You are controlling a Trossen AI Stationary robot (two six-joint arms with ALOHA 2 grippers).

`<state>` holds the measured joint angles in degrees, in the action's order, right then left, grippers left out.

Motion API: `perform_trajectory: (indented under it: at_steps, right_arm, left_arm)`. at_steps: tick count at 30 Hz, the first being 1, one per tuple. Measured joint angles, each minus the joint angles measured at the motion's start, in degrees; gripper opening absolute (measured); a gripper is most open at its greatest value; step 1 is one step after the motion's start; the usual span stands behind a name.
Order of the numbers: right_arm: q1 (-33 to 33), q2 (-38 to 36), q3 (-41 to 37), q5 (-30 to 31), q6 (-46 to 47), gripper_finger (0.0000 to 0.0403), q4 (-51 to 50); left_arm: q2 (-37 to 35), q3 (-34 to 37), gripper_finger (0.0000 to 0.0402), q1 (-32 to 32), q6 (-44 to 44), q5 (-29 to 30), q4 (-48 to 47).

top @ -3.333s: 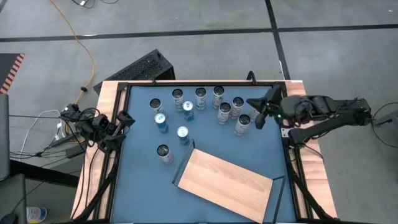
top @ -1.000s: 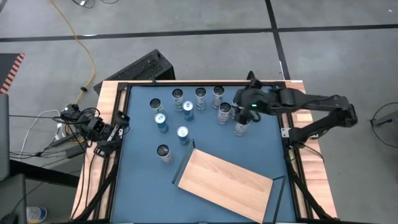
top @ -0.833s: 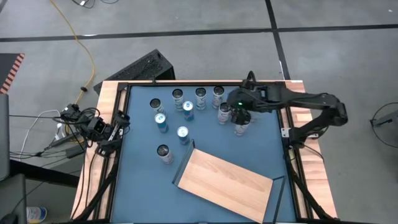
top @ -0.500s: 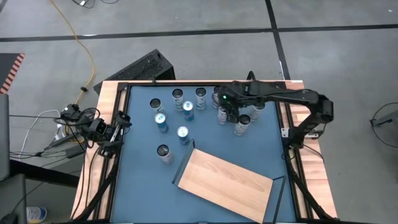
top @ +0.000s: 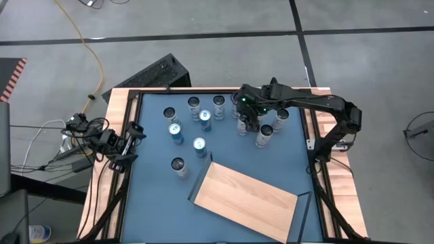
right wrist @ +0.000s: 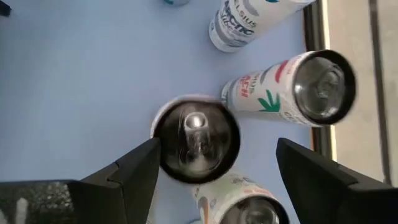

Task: Place canned beverage on shelf
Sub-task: Put the middle white pink soda can on the shelf

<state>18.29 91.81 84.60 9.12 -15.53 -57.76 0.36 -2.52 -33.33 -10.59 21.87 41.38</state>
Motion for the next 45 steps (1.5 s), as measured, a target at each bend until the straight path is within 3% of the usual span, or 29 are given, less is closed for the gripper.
perform_trajectory:
  at_steps: [12,24,31,45]
  right_arm:
    - [-0.4,-1.1,0.0,-1.5,3.5,0.0309,0.9]
    - [-0.5,1.2,0.1,1.3,4.1,0.0360,-0.2]
    - [-0.6,-0.3,0.0,-1.6,3.7,0.0354,0.6]
    - [-0.6,0.4,-2.0,-1.8,3.5,0.0352,1.7]
  left_arm:
    - [0.0,0.0,0.0348,0.0,-0.2,3.3,-0.1]
    - [0.0,0.0,0.0348,0.0,0.3,3.0,-0.5]
    - [0.0,0.0,0.0348,0.0,0.3,3.0,-0.9]
    - [0.0,0.0,0.0348,0.0,0.3,2.9,-2.0]
